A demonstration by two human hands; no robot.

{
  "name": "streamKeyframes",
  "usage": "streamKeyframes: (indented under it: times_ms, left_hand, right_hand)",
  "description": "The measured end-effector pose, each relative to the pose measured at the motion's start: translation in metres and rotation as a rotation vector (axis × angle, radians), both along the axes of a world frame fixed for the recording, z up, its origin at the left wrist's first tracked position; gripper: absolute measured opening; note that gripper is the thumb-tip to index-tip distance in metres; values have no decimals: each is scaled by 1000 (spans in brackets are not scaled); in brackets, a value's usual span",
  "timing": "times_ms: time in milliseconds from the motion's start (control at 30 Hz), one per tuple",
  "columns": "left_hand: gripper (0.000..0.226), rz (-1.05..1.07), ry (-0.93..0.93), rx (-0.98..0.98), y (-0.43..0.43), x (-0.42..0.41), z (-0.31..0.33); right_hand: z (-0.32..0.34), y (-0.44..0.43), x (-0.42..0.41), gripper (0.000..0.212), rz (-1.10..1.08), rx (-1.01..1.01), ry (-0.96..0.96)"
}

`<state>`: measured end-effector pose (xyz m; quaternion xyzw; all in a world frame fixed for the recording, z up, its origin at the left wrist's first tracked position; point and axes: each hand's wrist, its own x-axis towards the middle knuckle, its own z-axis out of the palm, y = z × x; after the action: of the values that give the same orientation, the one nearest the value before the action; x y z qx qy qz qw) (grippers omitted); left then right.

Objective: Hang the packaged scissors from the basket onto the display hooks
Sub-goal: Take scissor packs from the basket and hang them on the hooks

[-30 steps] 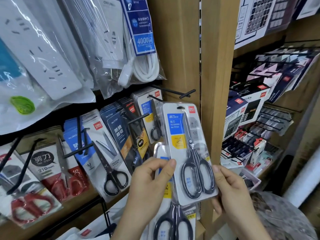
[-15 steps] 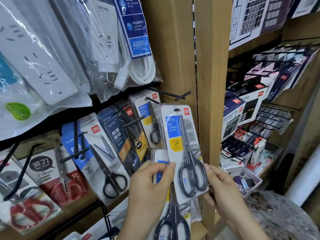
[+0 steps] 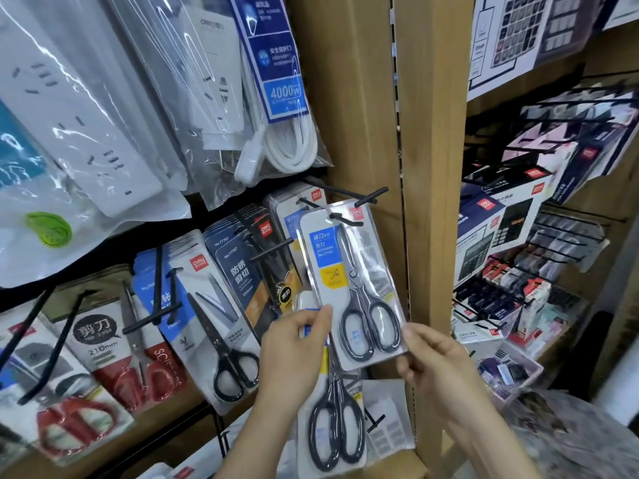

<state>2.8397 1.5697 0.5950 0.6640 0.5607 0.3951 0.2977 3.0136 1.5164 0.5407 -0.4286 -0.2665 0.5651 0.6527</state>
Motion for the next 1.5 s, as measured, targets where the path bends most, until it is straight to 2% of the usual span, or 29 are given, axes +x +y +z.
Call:
streamKeyframes:
  times_ms: [167, 300, 467, 500, 567, 633, 667, 700, 767, 833, 867, 967, 1033, 1133, 1233, 1433, 1500]
  left_hand:
    - [30, 84, 28, -7, 5, -15, -12]
    - [35, 166, 82, -26, -18, -40, -22]
    - [44, 163, 0, 44, -41, -58, -13]
    - [43, 158, -17, 46, -44, -59, -11]
    - [39, 149, -40, 24, -49, -58, -9]
    - [46, 111, -149, 20, -52, -57, -7]
    - [52, 83, -215, 23, -53, -55, -4]
    - [57, 55, -260, 27, -54, -54, -1]
    - [67, 24, -318, 38, -52, -52, -2]
    - [68, 16, -376, 41, -49, -46, -3]
    - [66, 10, -416, 29, -48, -41, -3]
    - [51, -18, -531, -16, -45, -25, 0]
    - [37, -66, -545, -13, -43, -15, 3]
    - [25, -147, -573, 20, -42, -1, 16]
    - [24, -203, -504, 67, -35, 7, 31]
    - [25, -354, -393, 17, -25, 10, 35]
    - [28, -371, -387, -17, -23, 9, 33]
  right_hand:
    - [5, 24, -14, 10, -113, 14, -86]
    - [5, 58, -24, 8, -184, 18, -91]
    - [-9, 96, -34, 10, -204, -9, -59]
    - [-12, 100, -36, 13, -193, -23, -33]
    - [-15, 105, -38, 33, -181, -59, 30]
    - [-15, 95, -37, 53, -162, -108, -40]
    - [-12, 82, -35, 54, -145, -133, -113]
    - [-9, 64, -31, 47, -87, -148, -172]
    - [-5, 24, -23, 31, 199, -144, -251]
    - [-5, -10, -19, 34, 493, -173, -328]
    - [-7, -24, -19, 31, 532, -199, -336]
    - [-13, -48, -16, 21, 541, -178, -160]
    - [-13, -55, -12, 41, 475, -102, -208]
    - [-8, -55, -5, 65, 206, -60, -224]
    - [-1, -49, 2, 51, 26, -34, -155]
    - [5, -43, 2, 20, -83, 32, -219]
    - [5, -42, 0, 20, -101, 23, -215]
